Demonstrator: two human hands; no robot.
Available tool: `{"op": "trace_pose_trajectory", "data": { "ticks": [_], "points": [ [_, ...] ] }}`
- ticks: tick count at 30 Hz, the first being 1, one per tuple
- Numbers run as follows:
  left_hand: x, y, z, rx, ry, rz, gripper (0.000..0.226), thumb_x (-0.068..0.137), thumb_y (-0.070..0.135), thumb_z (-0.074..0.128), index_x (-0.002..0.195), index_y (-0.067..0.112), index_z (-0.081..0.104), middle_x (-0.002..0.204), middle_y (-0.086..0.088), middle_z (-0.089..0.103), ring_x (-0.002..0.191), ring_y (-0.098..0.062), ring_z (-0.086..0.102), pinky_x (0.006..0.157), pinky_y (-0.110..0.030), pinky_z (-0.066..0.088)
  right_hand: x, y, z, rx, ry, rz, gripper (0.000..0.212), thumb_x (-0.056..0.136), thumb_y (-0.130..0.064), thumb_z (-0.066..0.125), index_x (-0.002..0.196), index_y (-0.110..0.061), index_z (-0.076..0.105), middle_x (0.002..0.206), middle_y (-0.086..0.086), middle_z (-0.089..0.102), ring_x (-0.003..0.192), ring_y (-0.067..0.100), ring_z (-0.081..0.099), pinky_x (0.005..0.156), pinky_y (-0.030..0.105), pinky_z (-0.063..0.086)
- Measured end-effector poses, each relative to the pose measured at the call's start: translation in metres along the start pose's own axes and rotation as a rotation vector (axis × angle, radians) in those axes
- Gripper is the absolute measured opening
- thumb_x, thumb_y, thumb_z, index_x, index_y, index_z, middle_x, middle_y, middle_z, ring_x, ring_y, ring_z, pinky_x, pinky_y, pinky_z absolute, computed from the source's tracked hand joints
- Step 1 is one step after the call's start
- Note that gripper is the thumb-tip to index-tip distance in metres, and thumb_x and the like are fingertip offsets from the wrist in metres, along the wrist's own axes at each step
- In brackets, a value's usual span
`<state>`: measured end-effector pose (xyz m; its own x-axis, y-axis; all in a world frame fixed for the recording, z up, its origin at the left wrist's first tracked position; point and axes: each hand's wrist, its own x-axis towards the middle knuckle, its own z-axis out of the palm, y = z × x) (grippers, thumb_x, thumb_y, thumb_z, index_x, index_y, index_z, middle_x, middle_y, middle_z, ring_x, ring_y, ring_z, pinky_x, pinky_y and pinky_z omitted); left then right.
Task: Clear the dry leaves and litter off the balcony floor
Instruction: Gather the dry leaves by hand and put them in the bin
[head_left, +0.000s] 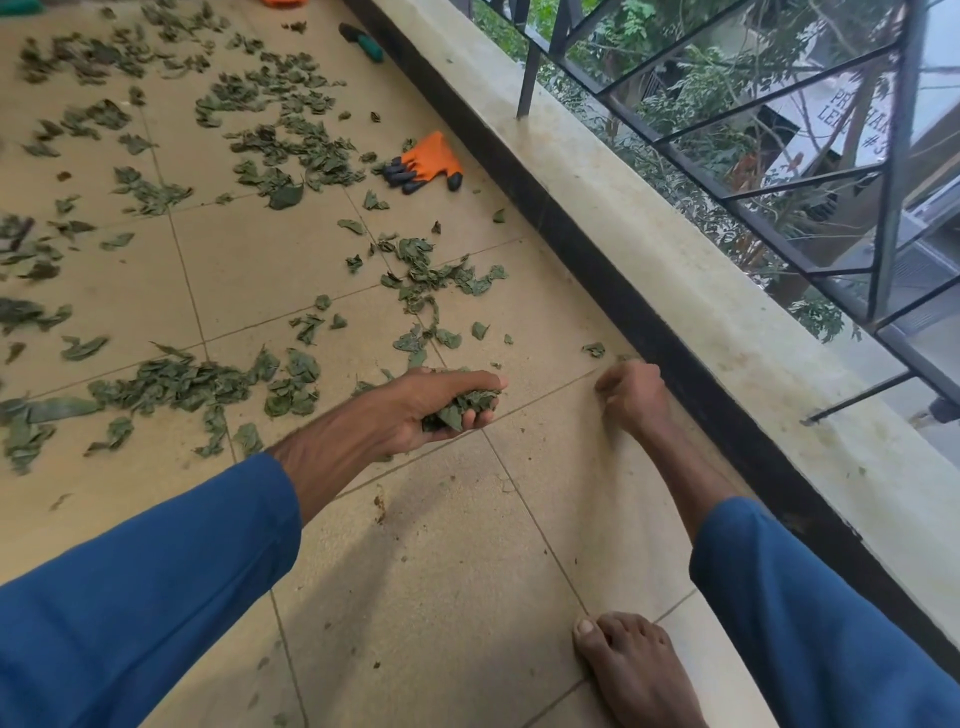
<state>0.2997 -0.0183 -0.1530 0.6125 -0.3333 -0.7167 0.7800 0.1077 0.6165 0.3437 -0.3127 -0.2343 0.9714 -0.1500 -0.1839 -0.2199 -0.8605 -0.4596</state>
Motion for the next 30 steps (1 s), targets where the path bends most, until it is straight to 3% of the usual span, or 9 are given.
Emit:
{"op": "trace_pose_trajectory", "data": {
  "ticks": [6, 12, 14, 16, 18, 20, 22, 26, 30],
  "points": [
    [-0.002, 0.001, 0.000, 0.003, -0.002, -0.003, 0.035, 0.076, 0.019, 0.090, 0.102, 0.006, 0.072, 0.092, -0.012, 0.073, 0.071, -0.016, 0.067, 0.045, -0.017, 0.053, -0.013, 0.001, 0.000, -0.172, -0.003, -0.136, 0.024, 0.083, 0.015, 0.063, 0.093, -0.003, 0.076, 0.094, 0.007, 0.073, 0.078, 0.013, 0.063, 0.087, 0.033, 0.060],
    [-0.002, -0.002, 0.001, 0.021, -0.002, -0.012, 0.034, 0.077, 0.021, 0.089, 0.102, 0.005, 0.073, 0.093, -0.012, 0.073, 0.072, -0.016, 0.067, 0.048, -0.017, 0.054, -0.007, -0.005, -0.008, -0.305, -0.057, -0.231, 0.017, 0.092, 0.004, 0.063, 0.100, -0.007, 0.072, 0.100, 0.007, 0.067, 0.095, 0.020, 0.063, 0.093, 0.036, 0.055],
    [-0.003, -0.003, 0.001, 0.023, -0.004, -0.011, 0.034, 0.077, 0.022, 0.089, 0.102, 0.005, 0.074, 0.094, -0.012, 0.073, 0.072, -0.016, 0.067, 0.048, -0.016, 0.055, -0.011, -0.008, -0.008, -0.315, -0.057, -0.179, 0.018, 0.091, 0.007, 0.058, 0.081, -0.004, 0.067, 0.083, 0.006, 0.064, 0.079, 0.016, 0.061, 0.075, 0.022, 0.053],
    [-0.003, -0.003, 0.000, 0.020, -0.004, -0.010, 0.033, 0.077, 0.021, 0.089, 0.102, 0.005, 0.074, 0.094, -0.012, 0.073, 0.072, -0.016, 0.067, 0.048, -0.016, 0.054, -0.018, -0.011, -0.006, -0.296, -0.051, -0.143, 0.023, 0.093, 0.005, 0.055, 0.074, -0.004, 0.063, 0.068, 0.005, 0.057, 0.060, 0.011, 0.051, 0.052, 0.011, 0.033],
    [-0.005, -0.002, 0.000, 0.009, -0.005, -0.011, 0.031, 0.078, 0.020, 0.088, 0.101, 0.005, 0.073, 0.092, -0.012, 0.073, 0.071, -0.016, 0.067, 0.046, -0.017, 0.054, -0.029, -0.024, -0.015, -0.274, -0.063, -0.118, 0.025, 0.095, 0.004, 0.056, 0.073, -0.007, 0.061, 0.066, 0.003, 0.053, 0.058, 0.008, 0.044, 0.051, 0.011, 0.032],
    [-0.006, -0.001, 0.001, 0.009, 0.002, -0.011, 0.029, 0.080, 0.019, 0.087, 0.100, 0.005, 0.073, 0.091, -0.011, 0.073, 0.069, -0.016, 0.067, 0.045, -0.017, 0.053, -0.040, -0.036, -0.027, -0.243, -0.104, -0.093, 0.025, 0.094, 0.004, 0.057, 0.074, -0.009, 0.060, 0.067, -0.002, 0.046, 0.067, 0.012, 0.043, 0.072, 0.025, 0.047],
    [-0.006, 0.000, 0.000, 0.011, 0.011, -0.007, 0.029, 0.079, 0.019, 0.087, 0.100, 0.005, 0.073, 0.091, -0.011, 0.073, 0.069, -0.016, 0.068, 0.045, -0.017, 0.053, -0.041, -0.036, -0.038, -0.256, -0.104, -0.061, 0.013, 0.093, 0.005, 0.059, 0.092, -0.001, 0.070, 0.071, -0.002, 0.043, 0.074, 0.015, 0.039, 0.088, 0.040, 0.044],
    [-0.007, -0.003, -0.004, 0.023, 0.022, -0.006, 0.031, 0.079, 0.021, 0.088, 0.101, 0.005, 0.073, 0.091, -0.011, 0.073, 0.070, -0.015, 0.067, 0.046, -0.016, 0.053, -0.011, 0.002, -0.032, -0.146, 0.054, -0.009, 0.025, 0.081, 0.013, 0.064, 0.087, -0.009, 0.075, 0.087, 0.003, 0.066, 0.083, 0.018, 0.061, 0.087, 0.040, 0.056],
    [-0.006, -0.005, -0.010, -0.006, 0.033, -0.010, 0.033, 0.079, 0.018, 0.087, 0.105, 0.002, 0.074, 0.091, -0.013, 0.073, 0.068, -0.017, 0.068, 0.045, -0.017, 0.053, 0.031, 0.018, -0.026, -0.228, 0.089, -0.039, 0.026, 0.074, 0.015, 0.063, 0.069, -0.011, 0.067, 0.091, 0.010, 0.058, 0.081, 0.025, 0.058, 0.071, 0.043, 0.057]
  ]
}}
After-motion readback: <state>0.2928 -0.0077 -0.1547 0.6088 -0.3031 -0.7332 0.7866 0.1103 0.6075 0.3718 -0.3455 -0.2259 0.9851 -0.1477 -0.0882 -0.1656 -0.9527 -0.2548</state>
